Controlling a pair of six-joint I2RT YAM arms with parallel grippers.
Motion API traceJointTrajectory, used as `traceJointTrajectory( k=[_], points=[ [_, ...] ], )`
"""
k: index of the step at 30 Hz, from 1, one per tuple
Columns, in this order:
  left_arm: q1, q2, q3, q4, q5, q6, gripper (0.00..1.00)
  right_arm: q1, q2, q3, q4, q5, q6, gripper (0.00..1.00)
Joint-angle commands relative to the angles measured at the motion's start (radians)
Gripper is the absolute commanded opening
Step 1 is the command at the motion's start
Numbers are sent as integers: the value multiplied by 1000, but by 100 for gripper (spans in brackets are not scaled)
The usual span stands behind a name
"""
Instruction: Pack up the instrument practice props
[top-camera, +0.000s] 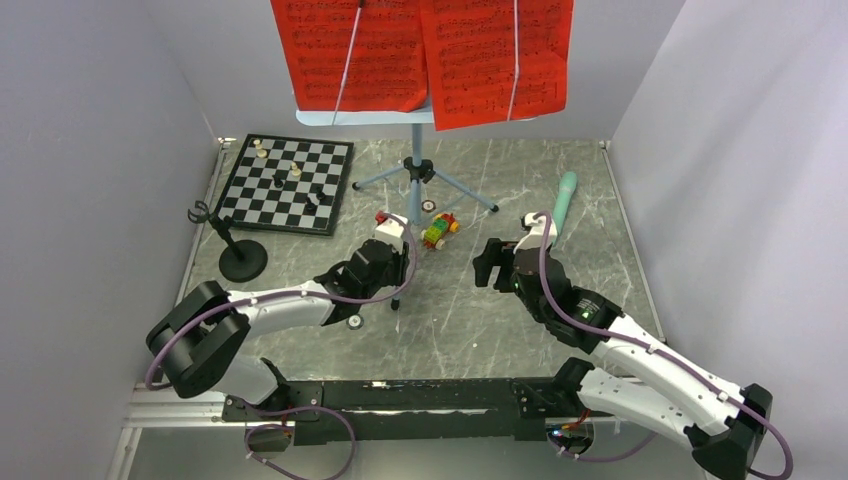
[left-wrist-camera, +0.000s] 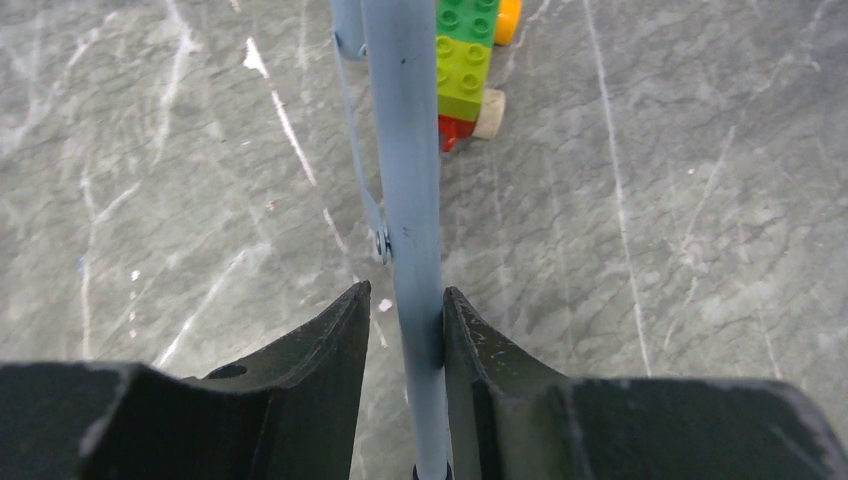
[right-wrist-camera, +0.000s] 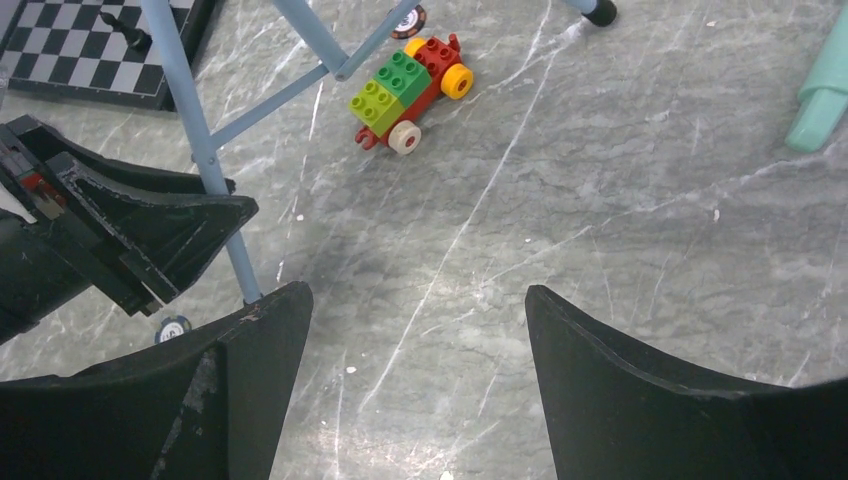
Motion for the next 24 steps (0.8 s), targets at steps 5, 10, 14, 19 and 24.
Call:
traceJointTrajectory(
  k=[5, 10, 14, 19, 24],
  points=[
    [19, -79, -48, -135, -206, -3, 38, -12, -23, 19, 8, 36, -43, 83],
    [47, -99, -52, -181, -219, -31, 40, -22, -33, 46, -4, 46, -77, 83],
    [60, -127, -52, -204, -224, -35, 49, -50, -34, 86, -26, 46, -112, 84],
    [81, -170, -68, -219, -233, -47, 55, -128, -32, 141, -34, -19, -134, 86],
    [98, -213, -78, -241, -236, -57, 60, -166, -21, 182, -32, -48, -144, 87]
  ],
)
